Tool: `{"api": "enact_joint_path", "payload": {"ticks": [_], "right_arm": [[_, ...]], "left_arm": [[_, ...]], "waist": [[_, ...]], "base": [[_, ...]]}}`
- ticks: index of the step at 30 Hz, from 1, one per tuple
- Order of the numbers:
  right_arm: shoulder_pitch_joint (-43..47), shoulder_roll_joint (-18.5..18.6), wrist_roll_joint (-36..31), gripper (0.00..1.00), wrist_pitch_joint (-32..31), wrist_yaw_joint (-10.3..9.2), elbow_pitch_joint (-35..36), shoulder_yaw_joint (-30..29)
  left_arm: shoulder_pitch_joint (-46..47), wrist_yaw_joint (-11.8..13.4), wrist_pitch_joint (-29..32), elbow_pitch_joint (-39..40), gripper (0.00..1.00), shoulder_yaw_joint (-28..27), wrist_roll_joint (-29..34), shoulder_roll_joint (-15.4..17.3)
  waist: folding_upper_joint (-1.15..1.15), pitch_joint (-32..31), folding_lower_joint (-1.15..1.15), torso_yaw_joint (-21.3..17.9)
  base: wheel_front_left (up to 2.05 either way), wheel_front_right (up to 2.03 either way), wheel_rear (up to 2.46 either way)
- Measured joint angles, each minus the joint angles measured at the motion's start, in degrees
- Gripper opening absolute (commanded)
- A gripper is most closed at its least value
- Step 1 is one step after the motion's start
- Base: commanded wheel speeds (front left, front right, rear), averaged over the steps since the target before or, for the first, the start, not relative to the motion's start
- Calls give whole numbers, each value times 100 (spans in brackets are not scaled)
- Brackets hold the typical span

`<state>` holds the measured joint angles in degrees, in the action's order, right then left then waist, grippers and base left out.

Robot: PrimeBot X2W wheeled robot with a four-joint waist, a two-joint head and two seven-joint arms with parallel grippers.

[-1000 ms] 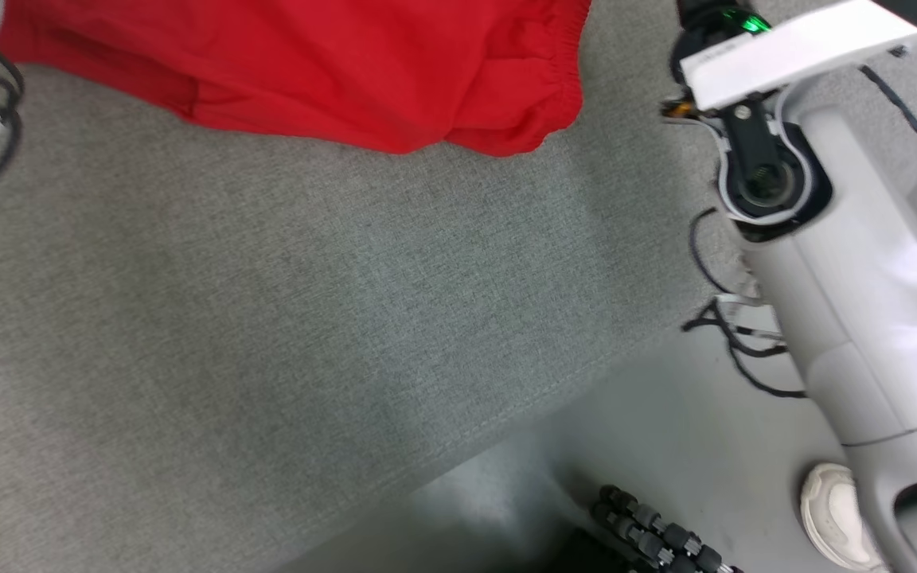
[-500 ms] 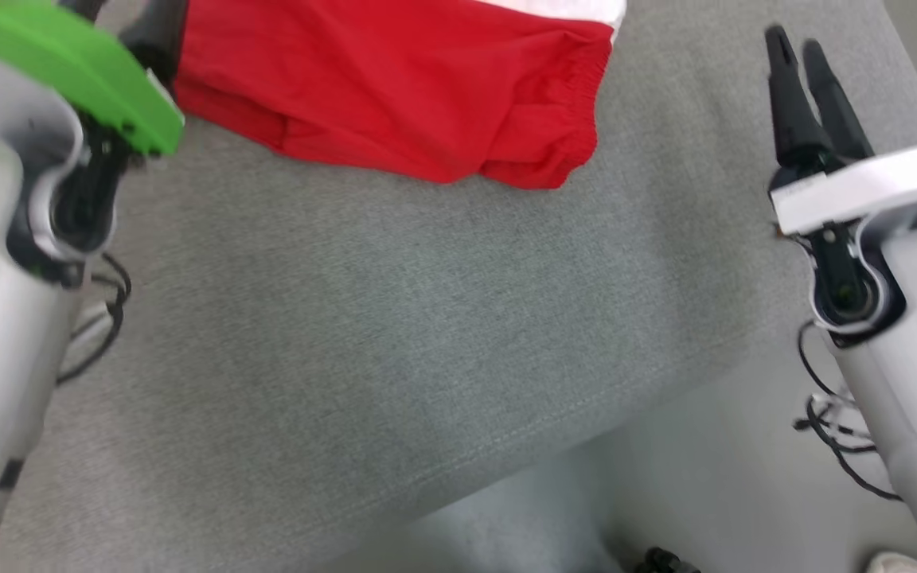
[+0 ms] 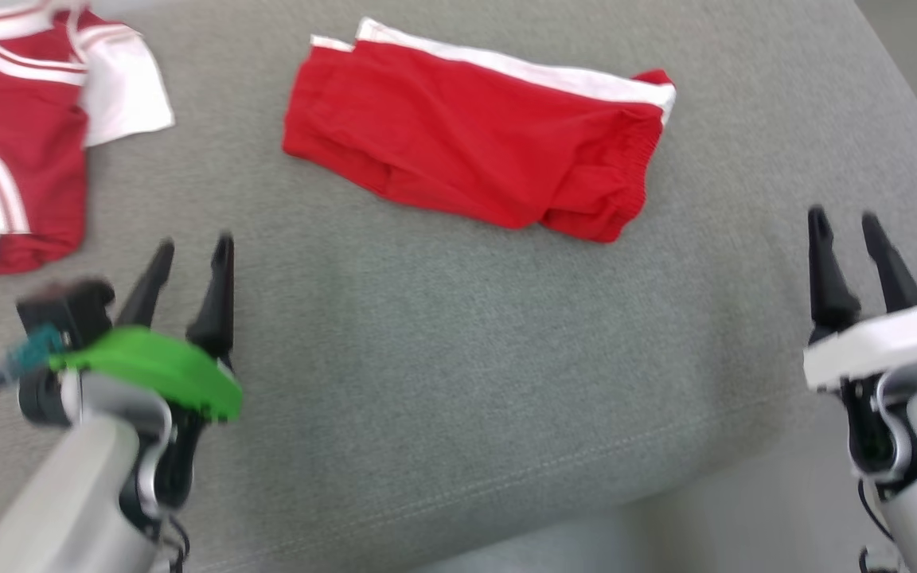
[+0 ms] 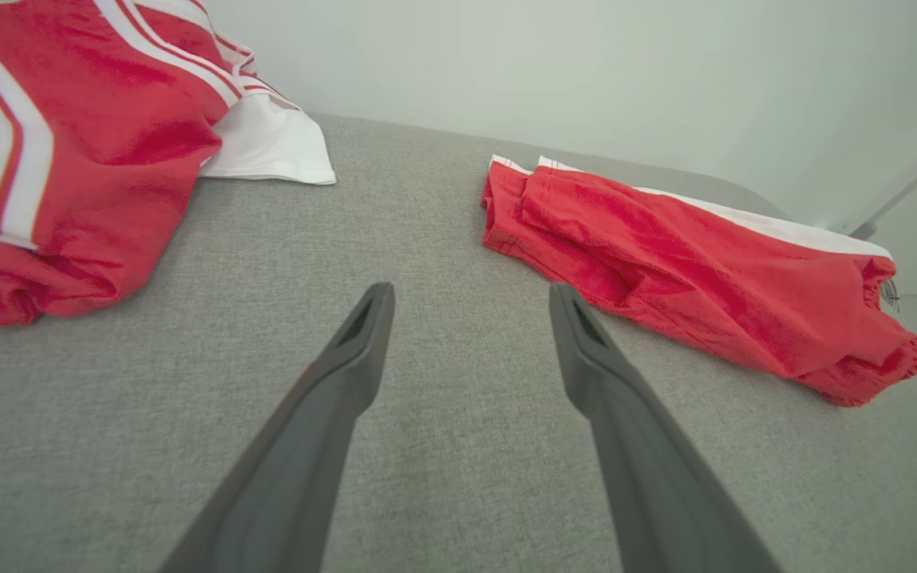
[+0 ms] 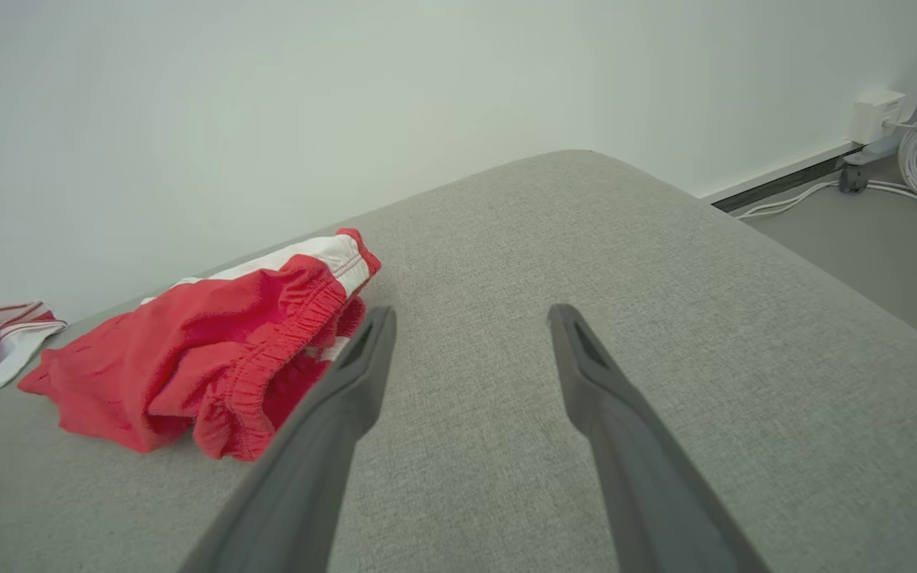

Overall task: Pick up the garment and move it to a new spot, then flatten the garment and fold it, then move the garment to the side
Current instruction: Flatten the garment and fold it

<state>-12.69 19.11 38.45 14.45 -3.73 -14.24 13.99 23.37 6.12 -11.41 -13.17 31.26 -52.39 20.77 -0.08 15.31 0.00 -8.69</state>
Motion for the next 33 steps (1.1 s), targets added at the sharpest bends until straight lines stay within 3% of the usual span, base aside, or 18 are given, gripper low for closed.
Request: {"api": "enact_joint_path", "payload": {"ticks": [5,15,25,33], "right_arm": [[719,-14,-522,100,-1,-100,111,88],[1508,-216,-751,100,-1,-230,158,4],[1484,-134,-981,100,-2,-247,201,-111],[1038,-32,-978,100,-2,-250,-25,-229]], "left_arm": [[-866,54,-301,-107,100,-32,144,22],[-1719,97,-299,237,100,-177,350,-99],[-2075,97,-300,781,100,-421,556,-169],[-2110,97,-300,1163,100,-586,790,-227]], "waist": [[0,-482,0,330],[0,-1110,0,963],[0,-1268,0,1572],[0,-969,0,1718]], "base": [[0,0,0],[0,0,0],[0,0,0],[0,0,0]]}}
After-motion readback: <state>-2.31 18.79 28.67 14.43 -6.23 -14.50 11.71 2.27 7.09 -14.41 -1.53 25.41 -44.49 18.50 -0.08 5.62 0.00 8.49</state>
